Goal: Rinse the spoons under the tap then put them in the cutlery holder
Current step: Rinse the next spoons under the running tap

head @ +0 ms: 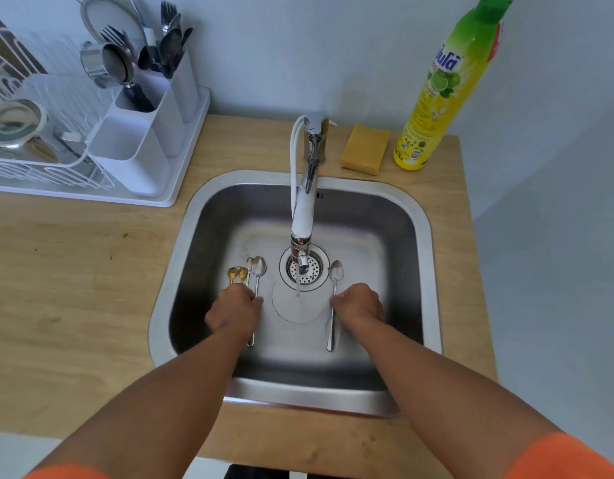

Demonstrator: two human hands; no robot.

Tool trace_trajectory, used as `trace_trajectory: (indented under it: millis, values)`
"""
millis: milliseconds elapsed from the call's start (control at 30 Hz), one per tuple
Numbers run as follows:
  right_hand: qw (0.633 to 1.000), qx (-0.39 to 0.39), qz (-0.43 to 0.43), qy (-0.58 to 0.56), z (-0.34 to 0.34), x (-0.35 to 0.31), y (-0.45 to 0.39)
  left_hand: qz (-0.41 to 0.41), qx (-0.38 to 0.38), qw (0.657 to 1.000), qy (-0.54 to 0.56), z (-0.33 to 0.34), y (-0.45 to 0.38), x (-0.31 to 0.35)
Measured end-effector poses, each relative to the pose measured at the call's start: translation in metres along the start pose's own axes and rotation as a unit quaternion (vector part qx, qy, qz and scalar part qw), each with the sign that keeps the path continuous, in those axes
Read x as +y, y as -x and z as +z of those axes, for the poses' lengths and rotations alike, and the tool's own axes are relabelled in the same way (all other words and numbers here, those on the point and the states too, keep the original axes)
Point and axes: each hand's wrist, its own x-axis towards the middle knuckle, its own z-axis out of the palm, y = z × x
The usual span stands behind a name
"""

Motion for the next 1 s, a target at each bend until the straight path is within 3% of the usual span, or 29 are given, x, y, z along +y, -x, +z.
trace_trajectory:
  millis: [233, 367, 500, 633, 833, 900, 1000]
  values:
    - [1.0, 0.002, -0.021, 0.02, -0.001, 0.002, 0.005, -0.078, -0.069, 0.991, 0.086, 0.0, -0.009, 0.006]
    - [0.998, 0.023, -0.06, -0.001, -0.002, -0.002, 0.013, -0.08, -0.122, 0.981, 0.13, -0.003, -0.008, 0.014]
    - [0.984, -0.081, -0.117, -0.104, 0.0, -0.011, 0.016, -0.097, -0.228, 0.937, 0.247, -0.013, 0.003, 0.03]
    - [0.962, -0.195, -0.094, -0.168, -0.007, -0.02, 0.022, -0.068, -0.334, 0.894, 0.291, -0.024, 0.022, 0.036]
    - [0.943, -0.266, -0.086, -0.179, -0.018, -0.02, 0.024, -0.044, -0.391, 0.86, 0.326, -0.023, 0.035, 0.031]
    - [0.942, -0.275, -0.103, -0.161, -0.02, -0.019, 0.023, -0.03, -0.394, 0.858, 0.327, -0.023, 0.037, 0.027]
    - [0.942, -0.262, -0.158, -0.138, -0.021, -0.018, 0.023, 0.014, -0.354, 0.893, 0.279, -0.025, 0.036, 0.024]
